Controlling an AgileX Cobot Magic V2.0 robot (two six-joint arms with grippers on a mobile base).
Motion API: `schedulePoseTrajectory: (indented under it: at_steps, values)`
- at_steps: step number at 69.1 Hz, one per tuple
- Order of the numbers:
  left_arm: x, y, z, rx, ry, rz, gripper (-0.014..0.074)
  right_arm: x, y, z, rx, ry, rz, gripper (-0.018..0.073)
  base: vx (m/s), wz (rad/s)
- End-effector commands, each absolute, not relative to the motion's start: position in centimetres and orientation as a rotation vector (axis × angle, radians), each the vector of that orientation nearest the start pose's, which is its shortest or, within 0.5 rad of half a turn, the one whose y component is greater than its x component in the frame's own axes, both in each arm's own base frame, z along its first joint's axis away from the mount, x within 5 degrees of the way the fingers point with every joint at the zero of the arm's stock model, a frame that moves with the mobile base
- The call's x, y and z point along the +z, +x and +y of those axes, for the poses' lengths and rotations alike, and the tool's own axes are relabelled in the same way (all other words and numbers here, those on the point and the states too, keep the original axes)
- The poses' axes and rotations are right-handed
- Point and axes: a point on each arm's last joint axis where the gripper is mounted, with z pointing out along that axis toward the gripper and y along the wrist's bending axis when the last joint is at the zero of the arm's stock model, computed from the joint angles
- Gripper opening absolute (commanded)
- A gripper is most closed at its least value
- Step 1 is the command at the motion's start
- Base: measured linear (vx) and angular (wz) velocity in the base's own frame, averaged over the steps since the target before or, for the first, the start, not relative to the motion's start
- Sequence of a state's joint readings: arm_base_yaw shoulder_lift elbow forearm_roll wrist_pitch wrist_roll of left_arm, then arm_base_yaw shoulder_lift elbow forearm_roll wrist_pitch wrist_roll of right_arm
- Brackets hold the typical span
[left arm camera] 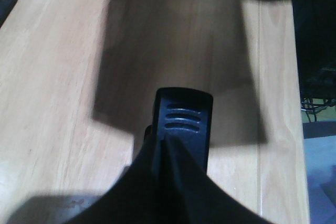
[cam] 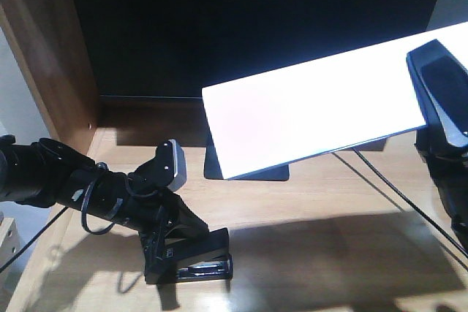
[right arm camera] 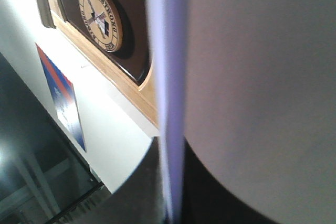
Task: Grab stapler and paper to desk for stapling
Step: 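Lower the white paper with the right gripper toward the desk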
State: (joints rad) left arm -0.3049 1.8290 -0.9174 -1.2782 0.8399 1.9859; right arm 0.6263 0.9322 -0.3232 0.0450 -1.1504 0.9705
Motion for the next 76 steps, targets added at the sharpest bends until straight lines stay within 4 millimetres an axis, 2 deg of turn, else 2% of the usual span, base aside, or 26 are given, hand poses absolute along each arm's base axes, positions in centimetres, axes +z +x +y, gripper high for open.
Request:
schedulePoseTrajectory:
  at_steps: [1,16,31,39,59,68,76]
  values:
    - [18.1,29.0,-16.4,-0.864,1.444,1.824,-0.0006,33.3,13.5,9.3,1.473,0.212,0.944,-0.0003,0.0,0.0]
    - [18.1,29.0,-16.4,-0.864,1.444,1.824,-0.0006,32.4,13.8,10.0,1.57,0.265,1.091,-0.0003,0.0,0.0]
    - [18.1,29.0,-16.4,-0.864,1.444,1.824,-0.0006,31.1,13.7,11.1,1.619,0.242,1.3,-0.0003,0.0,0.0]
    - [18.1,29.0,-16.4,-0.864,1.444,1.824,-0.0006,30.3,13.7,11.6,1.605,0.236,1.416,-0.0003,0.0,0.0]
    - [18.1,29.0,-16.4,-0.864,1.444,1.824,-0.0006,28.4,14.3,11.5,1.498,0.345,1.619,-0.0003,0.0,0.0]
    - [18.1,29.0,-16.4,-0.864,1.444,1.824,-0.0006,28.1,14.5,11.2,1.458,0.366,1.648,-0.0003,0.0,0.0]
    - [18.1,29.0,-16.4,-0.864,1.444,1.824,-0.0006,28.3,15.3,10.0,1.413,0.411,1.591,-0.0003,0.0,0.0]
